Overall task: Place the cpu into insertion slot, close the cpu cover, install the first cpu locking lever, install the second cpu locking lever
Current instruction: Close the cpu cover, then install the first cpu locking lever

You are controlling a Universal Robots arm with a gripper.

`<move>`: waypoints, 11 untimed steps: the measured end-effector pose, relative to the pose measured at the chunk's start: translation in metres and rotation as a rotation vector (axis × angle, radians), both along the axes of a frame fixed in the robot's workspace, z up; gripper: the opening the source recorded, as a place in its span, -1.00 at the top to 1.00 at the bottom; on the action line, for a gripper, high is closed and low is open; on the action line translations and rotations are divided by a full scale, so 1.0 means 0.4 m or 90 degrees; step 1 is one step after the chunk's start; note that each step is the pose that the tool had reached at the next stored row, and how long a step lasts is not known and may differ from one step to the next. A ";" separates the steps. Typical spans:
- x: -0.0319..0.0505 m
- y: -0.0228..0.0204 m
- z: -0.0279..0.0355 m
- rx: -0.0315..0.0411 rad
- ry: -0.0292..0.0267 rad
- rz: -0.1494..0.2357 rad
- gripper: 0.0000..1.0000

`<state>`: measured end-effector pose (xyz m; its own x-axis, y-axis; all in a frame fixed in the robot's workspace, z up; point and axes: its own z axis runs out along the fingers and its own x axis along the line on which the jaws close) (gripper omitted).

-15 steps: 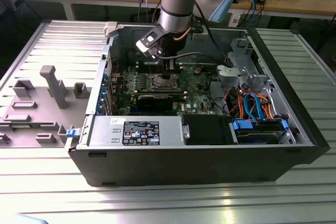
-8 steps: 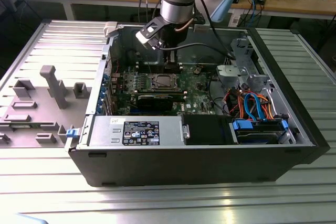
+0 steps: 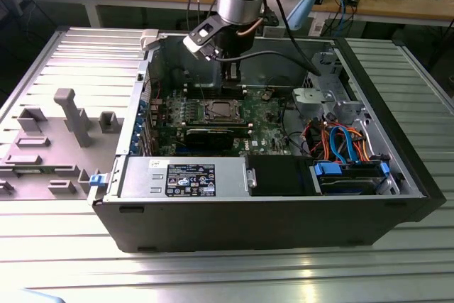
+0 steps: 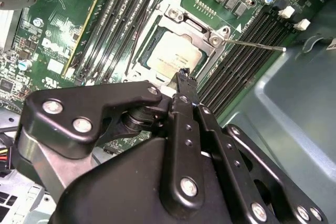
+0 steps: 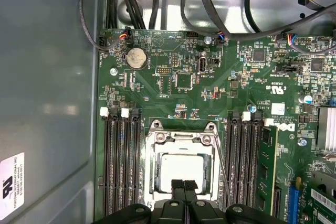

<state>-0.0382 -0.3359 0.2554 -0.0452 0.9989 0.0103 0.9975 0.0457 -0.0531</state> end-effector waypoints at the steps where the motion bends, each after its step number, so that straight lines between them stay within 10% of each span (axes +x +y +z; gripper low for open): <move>1: 0.000 0.000 0.000 0.0000 0.0000 0.000 0.79; 11: 0.000 0.000 0.000 0.0000 0.0000 0.019 0.79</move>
